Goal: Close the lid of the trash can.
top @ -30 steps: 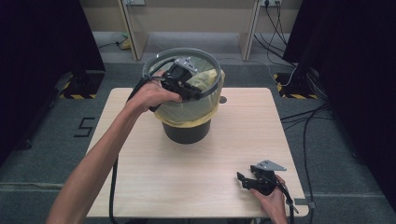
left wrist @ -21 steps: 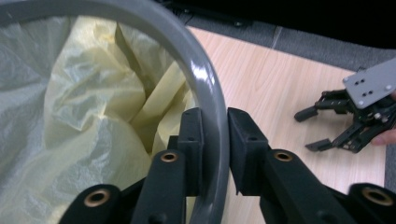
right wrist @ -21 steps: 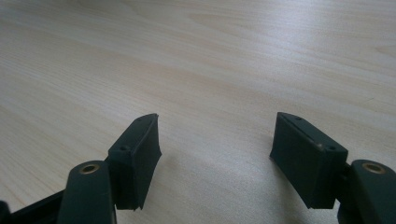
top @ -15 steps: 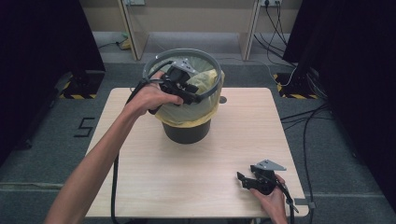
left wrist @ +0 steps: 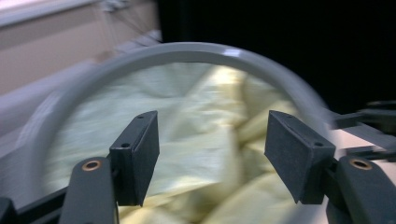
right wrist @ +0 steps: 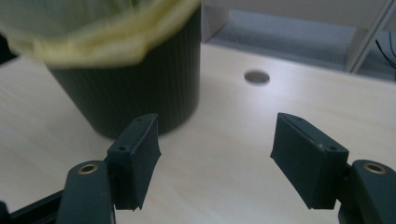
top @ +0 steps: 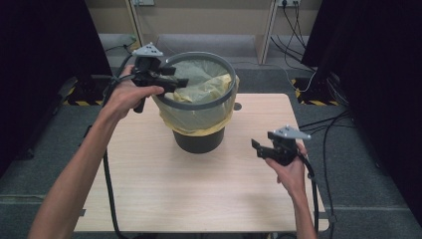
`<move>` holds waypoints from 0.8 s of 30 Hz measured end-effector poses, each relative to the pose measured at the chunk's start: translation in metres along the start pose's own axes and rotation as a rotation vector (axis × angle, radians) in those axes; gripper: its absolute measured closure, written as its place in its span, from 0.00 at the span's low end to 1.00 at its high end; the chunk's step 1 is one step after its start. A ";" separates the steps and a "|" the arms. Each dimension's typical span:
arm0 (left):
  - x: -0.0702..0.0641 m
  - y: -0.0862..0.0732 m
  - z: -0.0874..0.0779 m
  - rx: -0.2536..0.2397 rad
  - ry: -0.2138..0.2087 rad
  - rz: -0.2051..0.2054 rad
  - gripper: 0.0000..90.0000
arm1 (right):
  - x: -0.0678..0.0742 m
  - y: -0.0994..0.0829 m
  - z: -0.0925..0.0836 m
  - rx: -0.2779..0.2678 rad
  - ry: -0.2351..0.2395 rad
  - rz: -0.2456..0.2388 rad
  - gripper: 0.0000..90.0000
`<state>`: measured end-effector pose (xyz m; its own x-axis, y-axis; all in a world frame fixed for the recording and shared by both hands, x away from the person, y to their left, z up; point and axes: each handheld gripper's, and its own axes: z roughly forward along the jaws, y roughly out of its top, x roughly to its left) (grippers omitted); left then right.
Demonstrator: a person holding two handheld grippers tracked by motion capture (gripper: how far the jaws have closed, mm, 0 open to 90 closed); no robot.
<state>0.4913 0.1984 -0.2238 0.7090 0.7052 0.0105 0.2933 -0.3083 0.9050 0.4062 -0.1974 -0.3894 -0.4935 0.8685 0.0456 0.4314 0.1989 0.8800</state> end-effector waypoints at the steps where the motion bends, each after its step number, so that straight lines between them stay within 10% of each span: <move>1: 0.006 -0.003 -0.001 -0.012 0.019 -0.019 0.39 | -0.001 0.011 0.002 -0.009 0.012 0.004 0.36; 10: 0.041 -0.030 0.002 -0.025 0.201 -0.085 0.38 | -0.004 0.095 0.016 -0.072 0.033 0.008 0.36; 17: 0.057 -0.042 0.007 -0.011 0.220 -0.144 0.37 | 0.000 0.151 0.026 -0.128 0.064 -0.006 0.36; 24: 0.065 -0.051 0.008 -0.014 0.225 -0.177 0.35 | 0.008 0.170 0.043 -0.123 0.066 -0.007 0.36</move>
<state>0.5280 0.2548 -0.2726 0.4866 0.8719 -0.0553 0.3895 -0.1599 0.9070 0.5082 -0.1372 -0.2603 -0.5469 0.8345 0.0667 0.3341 0.1446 0.9314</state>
